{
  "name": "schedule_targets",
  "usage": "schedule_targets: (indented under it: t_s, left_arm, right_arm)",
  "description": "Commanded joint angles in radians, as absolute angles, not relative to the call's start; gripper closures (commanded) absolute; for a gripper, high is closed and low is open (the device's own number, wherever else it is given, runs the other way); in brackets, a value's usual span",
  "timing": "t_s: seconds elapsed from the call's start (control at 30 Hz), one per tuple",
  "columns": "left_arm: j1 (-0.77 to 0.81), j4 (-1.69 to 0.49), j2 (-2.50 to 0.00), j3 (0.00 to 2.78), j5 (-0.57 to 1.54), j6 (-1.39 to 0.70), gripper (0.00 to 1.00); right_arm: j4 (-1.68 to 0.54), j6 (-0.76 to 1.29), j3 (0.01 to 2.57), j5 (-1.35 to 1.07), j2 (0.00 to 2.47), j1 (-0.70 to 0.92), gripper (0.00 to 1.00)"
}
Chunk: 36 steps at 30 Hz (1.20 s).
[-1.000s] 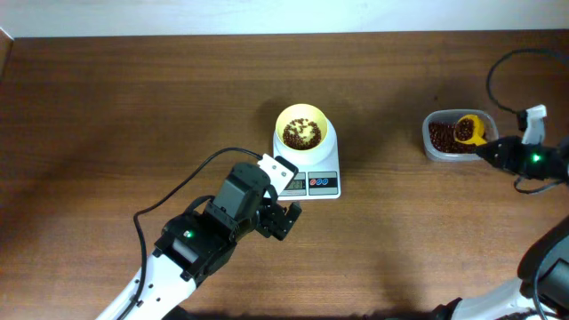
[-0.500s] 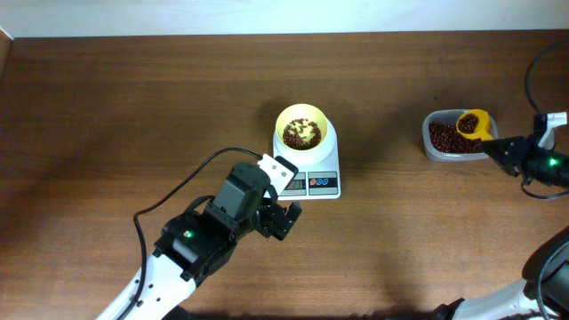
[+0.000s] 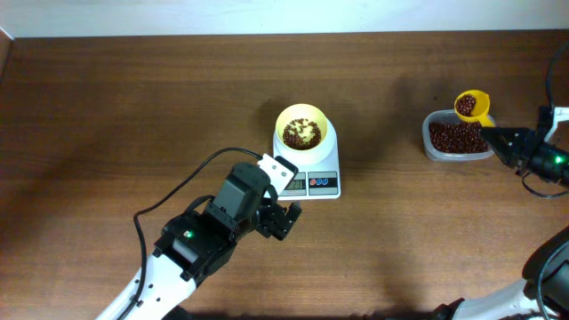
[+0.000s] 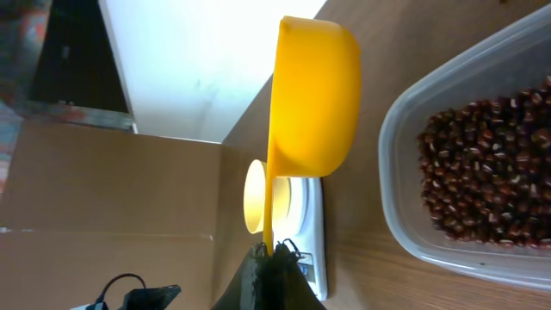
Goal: Scoop item into bowl and weigh 50g on scale
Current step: 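Dip the scoop into the beans again and lift it, right gripper, then carry the filled scoop with the right gripper over the yellow bowl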
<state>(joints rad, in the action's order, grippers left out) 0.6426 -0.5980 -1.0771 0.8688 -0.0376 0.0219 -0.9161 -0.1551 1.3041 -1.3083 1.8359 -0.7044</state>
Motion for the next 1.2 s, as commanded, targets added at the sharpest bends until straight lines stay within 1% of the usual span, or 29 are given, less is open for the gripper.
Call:
schedule_targets:
  t_s: [0.0,0.07,0.27,0.37,0.5,0.57,0.7,0.87,1.17]
  left_arm:
    - [0.638,-0.597,-1.066,0.862,-0.045,0.012,0.01]
    - [0.638,-0.597,-1.066,0.862,-0.045,0.012,0.01]
    - [0.638,-0.6,-1.066,0.862,-0.045,0.012,0.01]
    - [0.638,-0.6,-1.066,0.862,-0.045,0.012,0.01]
    - [0.638,-0.6,-1.066,0.862,-0.045,0.012,0.01]
    - [0.638,-0.6,-1.066,0.862,-0.045,0.012,0.01]
    - [0.638,-0.6,-1.066,0.862,-0.045,0.012,0.01]
    - [0.638,-0.6,-1.066,0.862,-0.045,0.012,0.01]
    - [0.638,-0.6,-1.066,0.862,-0.045,0.012,0.01]
  right_arm:
    - [-0.917,-0.156,1.295,-1.381,1.845,-0.667,0.96]
    - [-0.917,-0.156,1.295,-1.381,1.845,-0.635,0.96]
    - [-0.916,-0.155,1.295,-1.381,1.845,-0.469,0.96]
    - [-0.878,-0.111,1.295,-1.381,1.845,-0.392,0.96]
    - [-0.72,0.055,1.295,-1.37,1.845,-0.28,0.96]
    - [-0.626,0.178,1.295,-1.325,1.845,-0.223,0.96]
    - [-0.469,0.352,1.295,-1.29,1.845,-0.134,0.96]
    - [-0.285,0.503,1.295,-1.24,1.845,-0.031,0.96]
    - [-0.264,0.502,1.295,-1.116,1.845,0.059,0.96]
